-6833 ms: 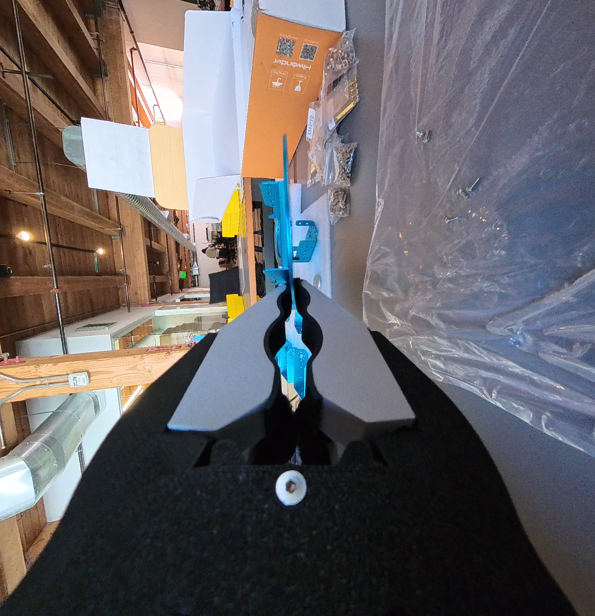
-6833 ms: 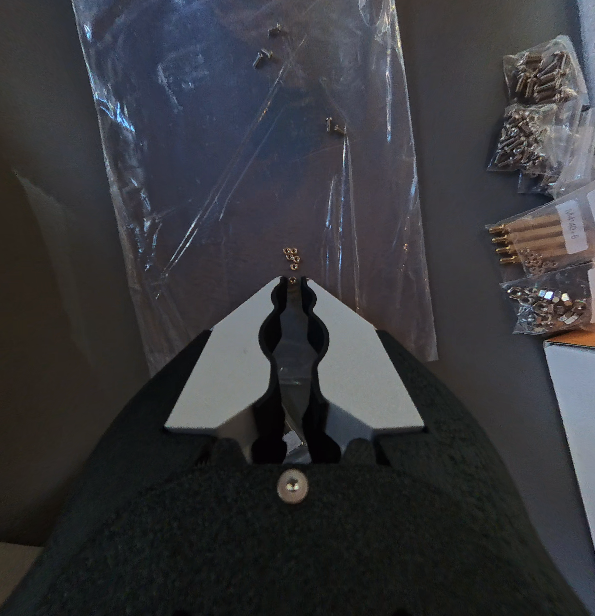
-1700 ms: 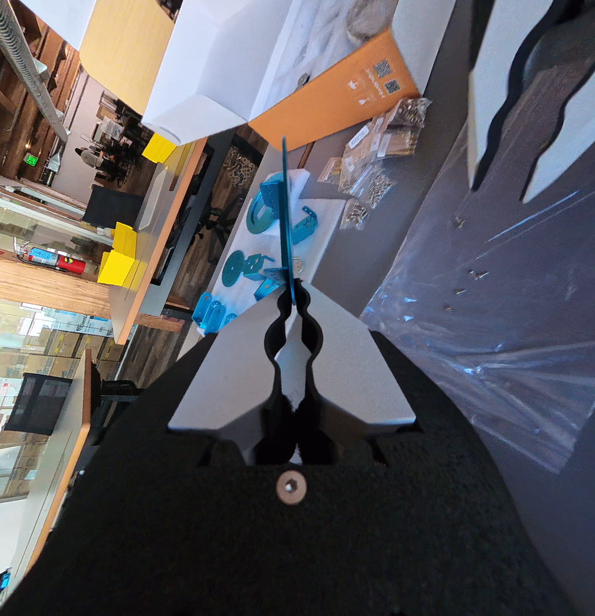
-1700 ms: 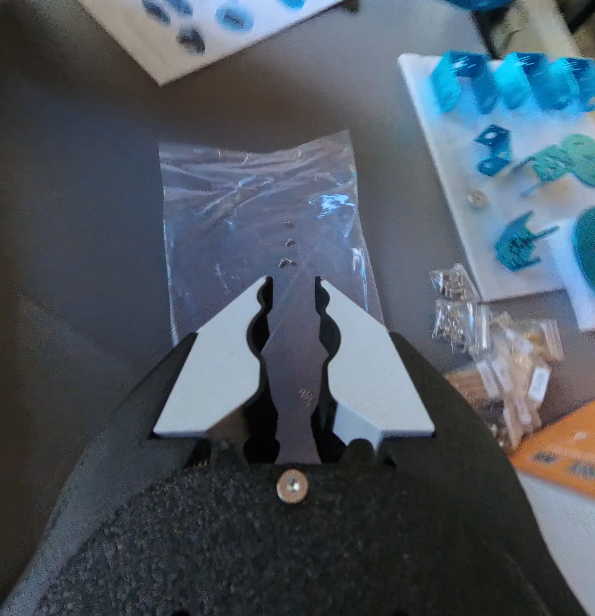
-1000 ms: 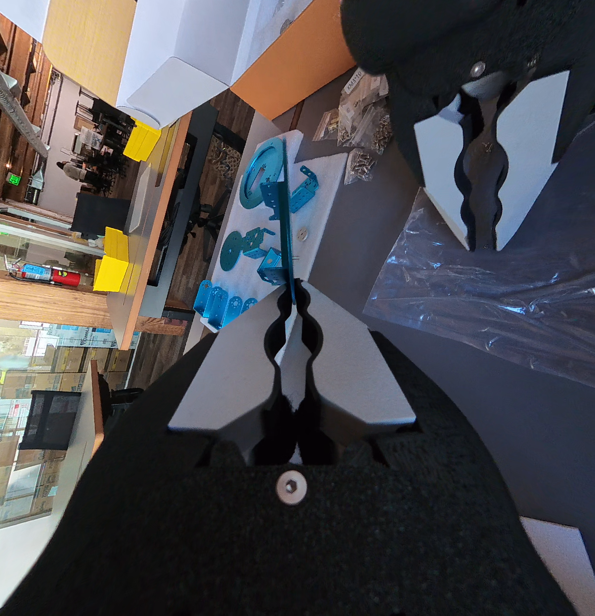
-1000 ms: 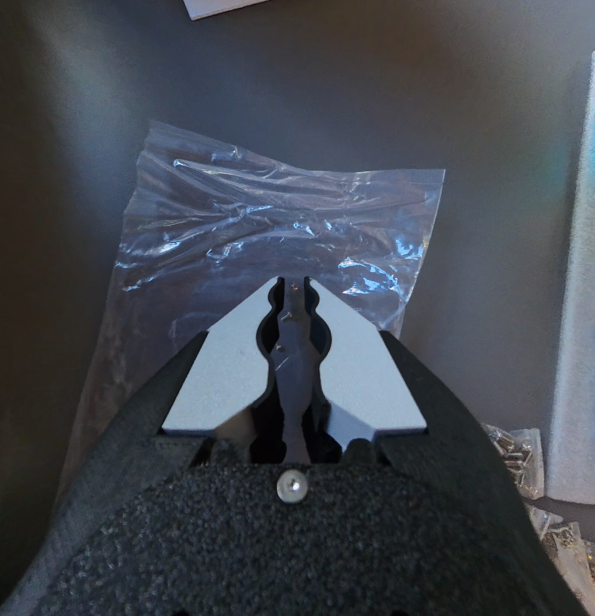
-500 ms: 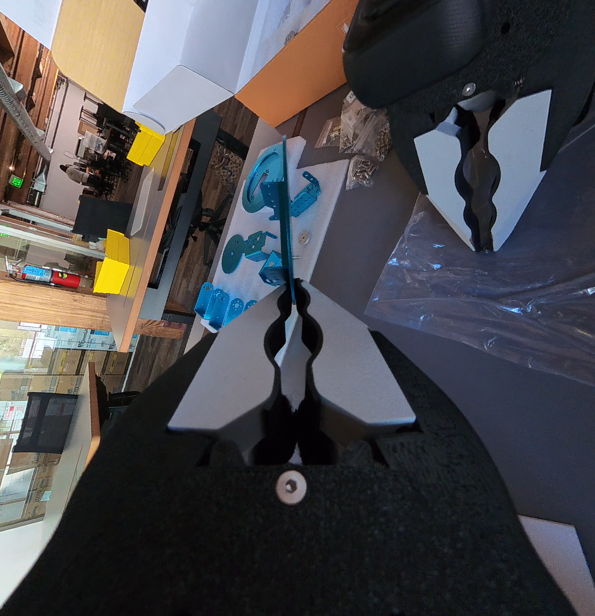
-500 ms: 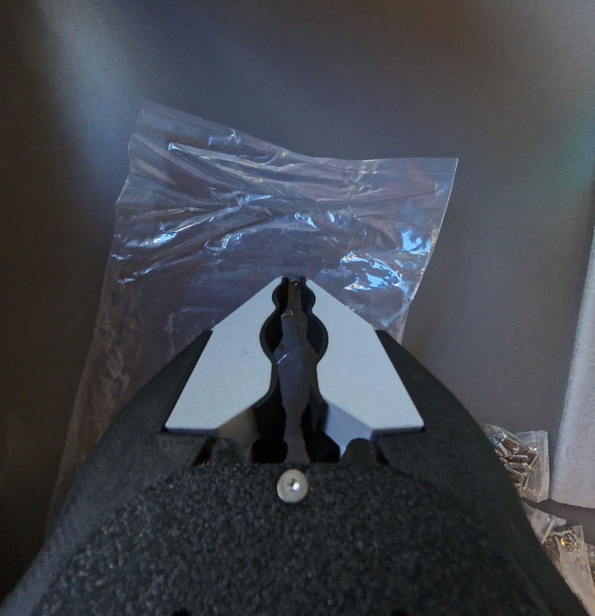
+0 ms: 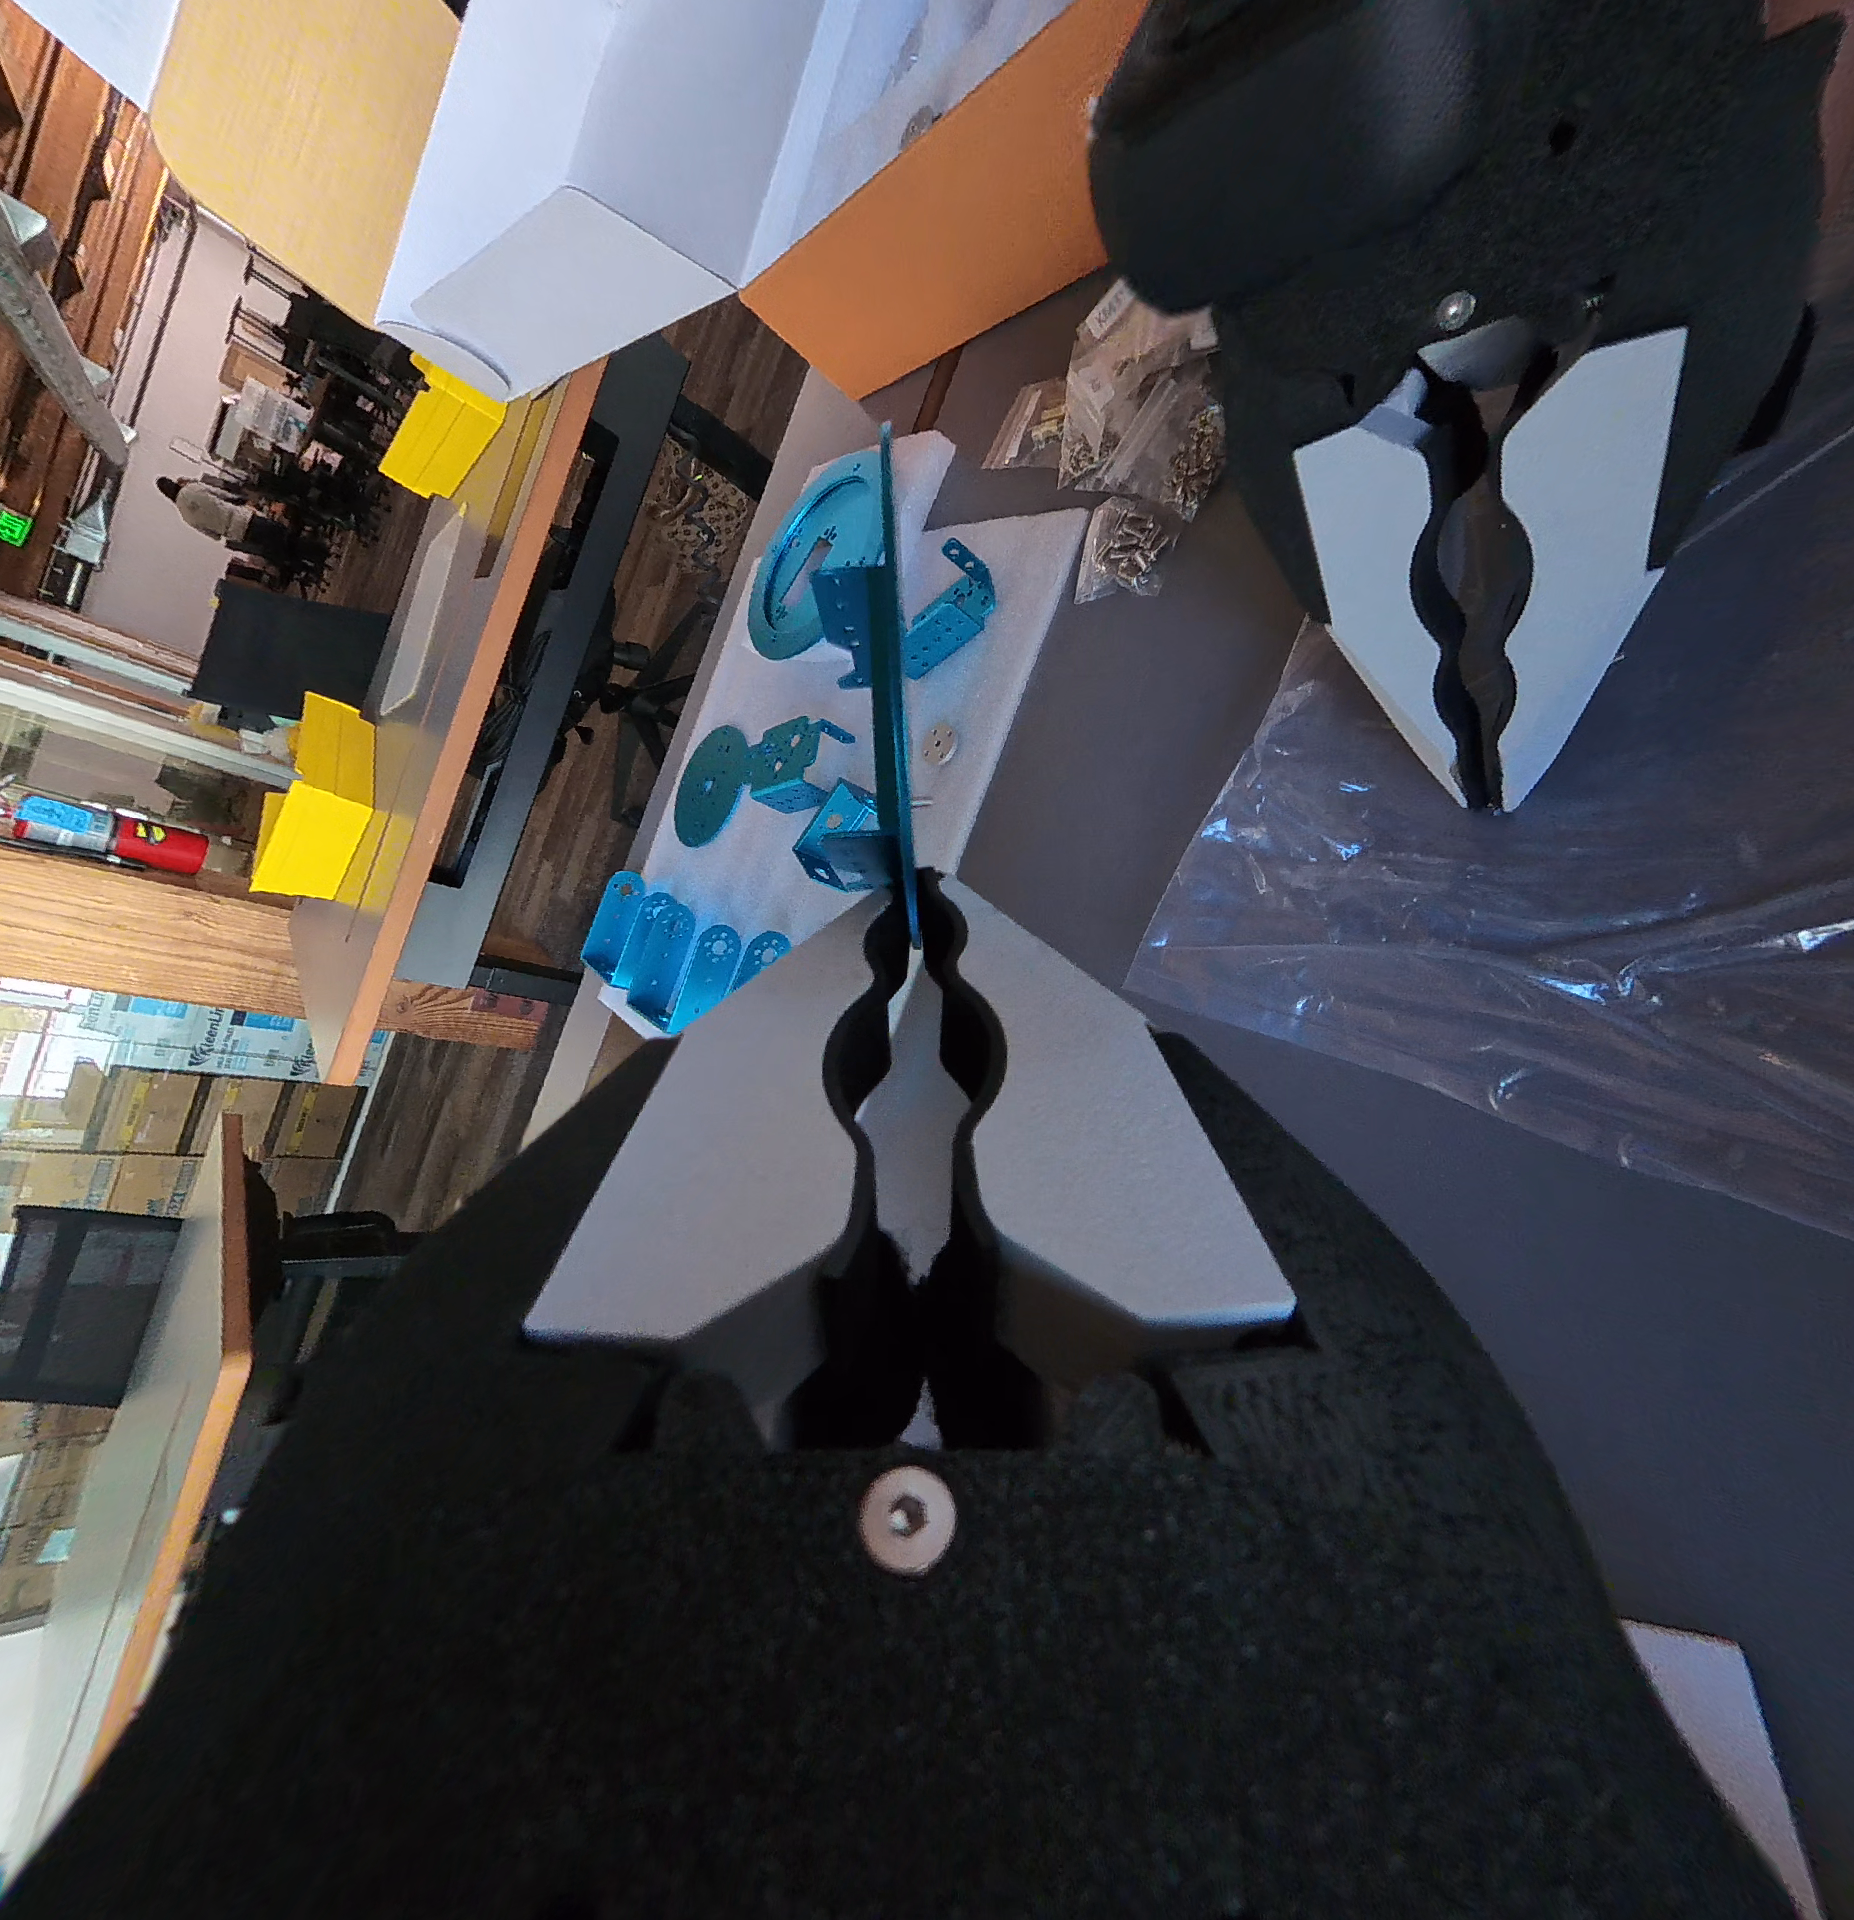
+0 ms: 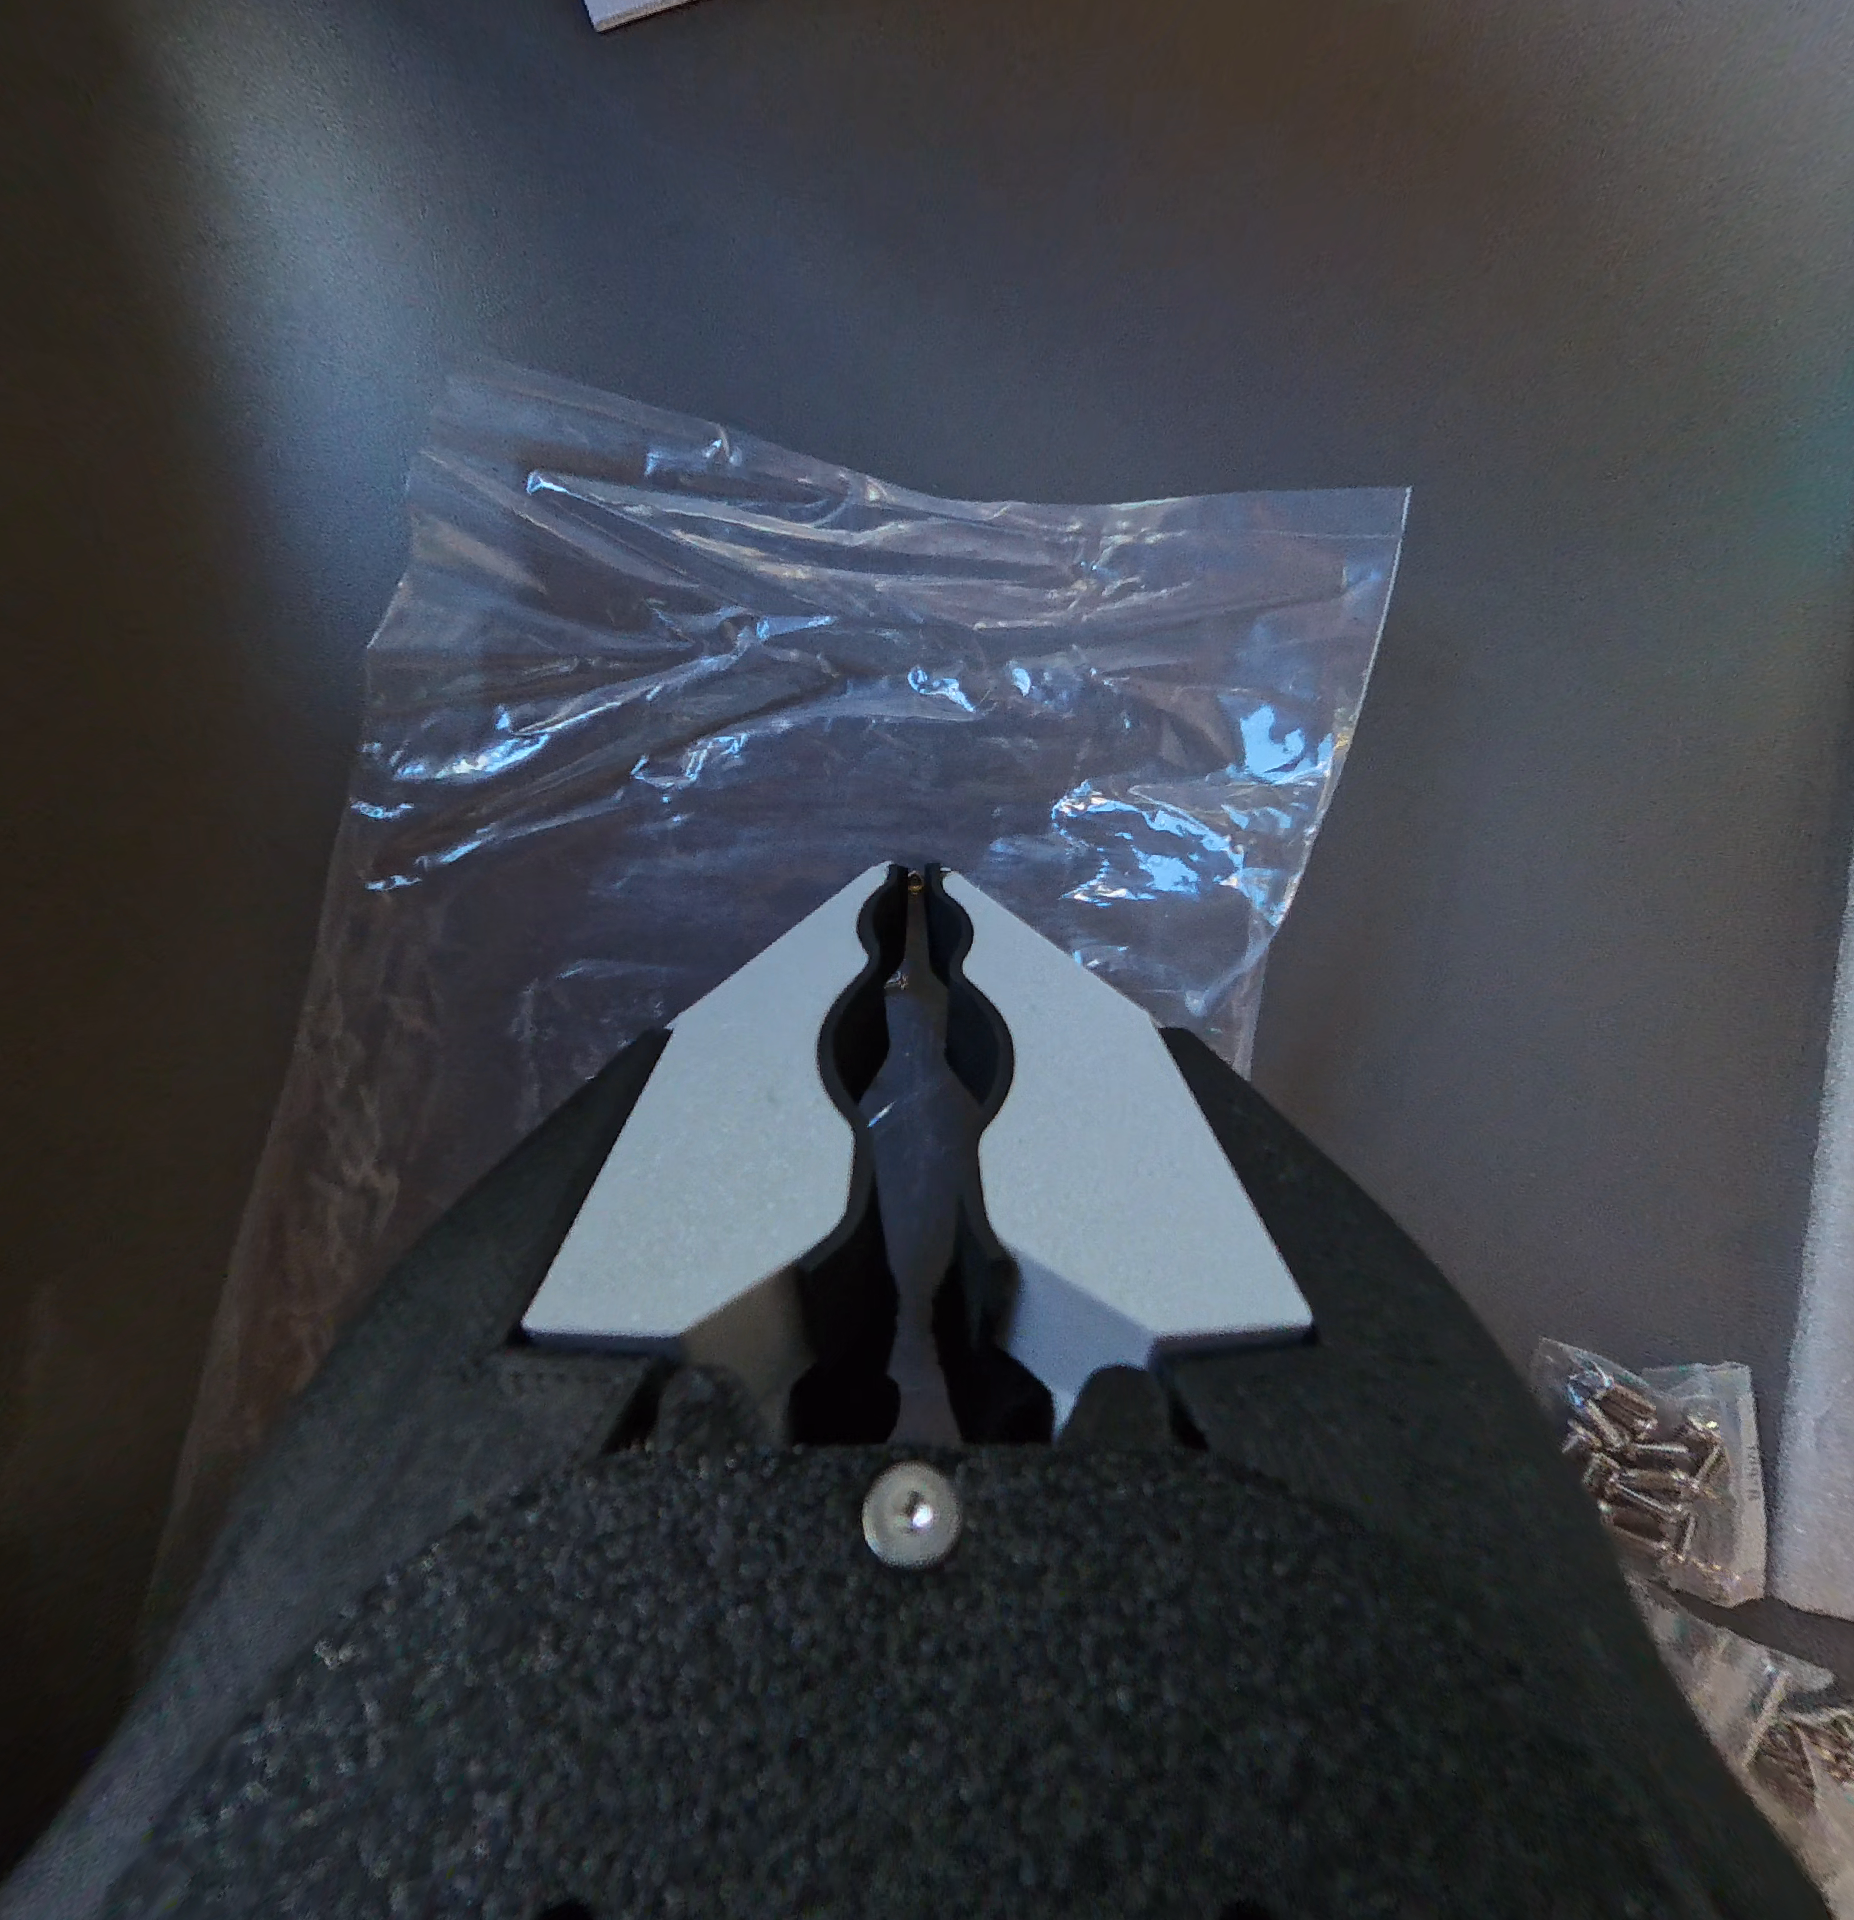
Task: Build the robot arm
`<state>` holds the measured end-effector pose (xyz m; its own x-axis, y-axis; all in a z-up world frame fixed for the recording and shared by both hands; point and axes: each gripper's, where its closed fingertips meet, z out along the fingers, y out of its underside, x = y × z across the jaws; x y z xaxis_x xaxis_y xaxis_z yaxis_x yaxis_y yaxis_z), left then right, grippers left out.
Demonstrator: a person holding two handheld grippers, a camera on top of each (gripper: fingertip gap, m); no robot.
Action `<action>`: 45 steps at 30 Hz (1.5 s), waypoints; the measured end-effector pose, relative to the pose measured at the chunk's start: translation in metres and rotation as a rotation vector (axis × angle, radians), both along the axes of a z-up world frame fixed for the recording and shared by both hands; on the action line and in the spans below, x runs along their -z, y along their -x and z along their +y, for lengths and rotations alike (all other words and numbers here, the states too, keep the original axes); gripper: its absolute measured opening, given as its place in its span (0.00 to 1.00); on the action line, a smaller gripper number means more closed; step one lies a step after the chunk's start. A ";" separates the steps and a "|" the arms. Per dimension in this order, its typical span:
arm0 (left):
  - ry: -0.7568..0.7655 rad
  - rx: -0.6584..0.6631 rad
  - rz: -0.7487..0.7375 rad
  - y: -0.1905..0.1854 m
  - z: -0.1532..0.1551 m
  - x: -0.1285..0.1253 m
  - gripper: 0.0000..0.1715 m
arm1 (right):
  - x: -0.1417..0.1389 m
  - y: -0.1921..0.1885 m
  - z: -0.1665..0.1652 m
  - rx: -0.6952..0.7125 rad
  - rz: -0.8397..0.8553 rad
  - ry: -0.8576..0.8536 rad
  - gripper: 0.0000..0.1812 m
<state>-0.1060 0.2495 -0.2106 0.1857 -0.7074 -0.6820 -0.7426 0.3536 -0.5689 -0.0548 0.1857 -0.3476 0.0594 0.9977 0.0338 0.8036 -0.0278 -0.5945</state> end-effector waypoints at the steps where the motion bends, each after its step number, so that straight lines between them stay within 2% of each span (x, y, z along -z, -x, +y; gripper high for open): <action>1: 0.008 -0.005 -0.006 0.001 0.000 0.000 0.00 | -0.002 0.001 0.001 0.007 0.022 -0.007 0.01; 3: 0.023 -0.018 -0.019 0.002 0.000 -0.001 0.00 | -0.013 0.003 0.004 0.032 0.096 -0.023 0.01; 5: 0.049 -0.026 -0.037 0.003 -0.001 -0.002 0.00 | -0.036 0.007 0.001 0.061 0.222 -0.017 0.01; 9: 0.117 -0.022 -0.071 0.001 -0.014 -0.003 0.00 | -0.115 0.012 -0.009 0.160 0.622 -0.104 0.01; 12: 0.136 0.002 -0.074 -0.006 -0.030 -0.007 0.00 | -0.174 0.005 -0.029 0.238 0.883 -0.325 0.01; 15: 0.129 0.031 -0.072 -0.015 -0.049 -0.022 0.00 | -0.221 -0.012 -0.050 0.367 1.069 -0.680 0.01; 17: 0.120 0.051 -0.077 -0.022 -0.063 -0.038 0.00 | -0.238 -0.016 -0.067 0.403 1.106 -0.862 0.00; 19: 0.105 0.066 -0.072 -0.027 -0.078 -0.057 0.00 | -0.246 -0.014 -0.077 0.440 1.110 -0.932 0.00; 23: 0.078 0.102 -0.058 -0.036 -0.112 -0.096 0.00 | -0.263 -0.010 -0.094 0.481 1.065 -1.182 0.00; 25: 0.058 0.114 -0.043 -0.039 -0.126 -0.110 0.00 | -0.270 -0.007 -0.098 0.503 1.043 -1.249 0.00; 28: 0.026 0.096 -0.009 -0.043 -0.134 -0.116 0.00 | -0.272 -0.008 -0.096 0.567 1.052 -1.249 0.00; 30: 0.033 0.089 0.002 -0.045 -0.134 -0.113 0.00 | -0.268 -0.015 -0.087 0.621 1.043 -1.220 0.00; 33: 0.043 0.074 -0.004 -0.052 -0.131 -0.107 0.00 | -0.270 -0.021 -0.091 0.607 1.085 -1.202 0.00; 37: 0.052 0.072 0.003 -0.062 -0.129 -0.104 0.00 | -0.267 -0.028 -0.083 0.629 1.049 -1.179 0.00; 40: 0.038 0.043 0.003 -0.059 -0.118 -0.102 0.00 | -0.246 -0.057 -0.064 0.694 0.937 -1.034 0.00; 41: 0.048 0.038 -0.004 -0.056 -0.114 -0.099 0.00 | -0.233 -0.068 -0.058 0.694 0.897 -0.929 0.00; 43: 0.078 0.023 -0.020 -0.049 -0.105 -0.086 0.00 | -0.193 -0.094 -0.045 0.730 0.755 -0.675 0.00; 45: 0.108 0.007 -0.031 -0.044 -0.093 -0.071 0.00 | -0.153 -0.124 -0.039 0.788 0.593 -0.521 0.00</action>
<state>-0.0622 0.1561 -0.1394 0.2006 -0.7777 -0.5958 -0.7219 0.2938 -0.6266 0.0690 0.1471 -0.1941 0.8151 0.5461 0.1935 0.2562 -0.0402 -0.9658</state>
